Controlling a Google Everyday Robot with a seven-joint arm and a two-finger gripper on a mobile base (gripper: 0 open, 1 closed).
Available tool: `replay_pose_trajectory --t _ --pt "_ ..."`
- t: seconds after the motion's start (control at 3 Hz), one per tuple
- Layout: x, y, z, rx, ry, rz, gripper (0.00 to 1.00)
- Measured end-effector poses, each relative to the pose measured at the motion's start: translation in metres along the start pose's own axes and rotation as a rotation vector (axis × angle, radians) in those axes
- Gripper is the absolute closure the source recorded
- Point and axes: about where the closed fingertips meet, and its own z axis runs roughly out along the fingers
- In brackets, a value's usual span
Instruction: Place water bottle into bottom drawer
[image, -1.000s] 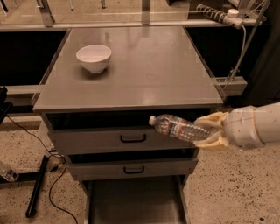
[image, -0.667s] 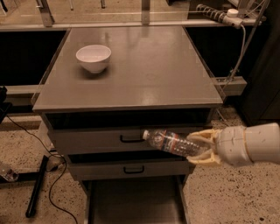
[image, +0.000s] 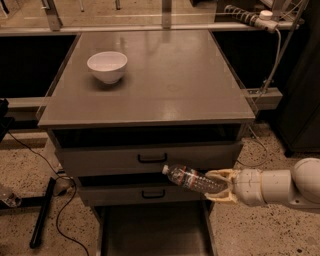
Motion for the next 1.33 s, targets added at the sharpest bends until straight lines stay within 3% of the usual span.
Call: replay_pose_trajectory --t 0.67,1.33 --pt "0.004 0.004 0.01 -0.026 -0.001 0.002 1.0" --pt "0.067 0.033 0.062 -0.106 0.12 0.079 1.0"
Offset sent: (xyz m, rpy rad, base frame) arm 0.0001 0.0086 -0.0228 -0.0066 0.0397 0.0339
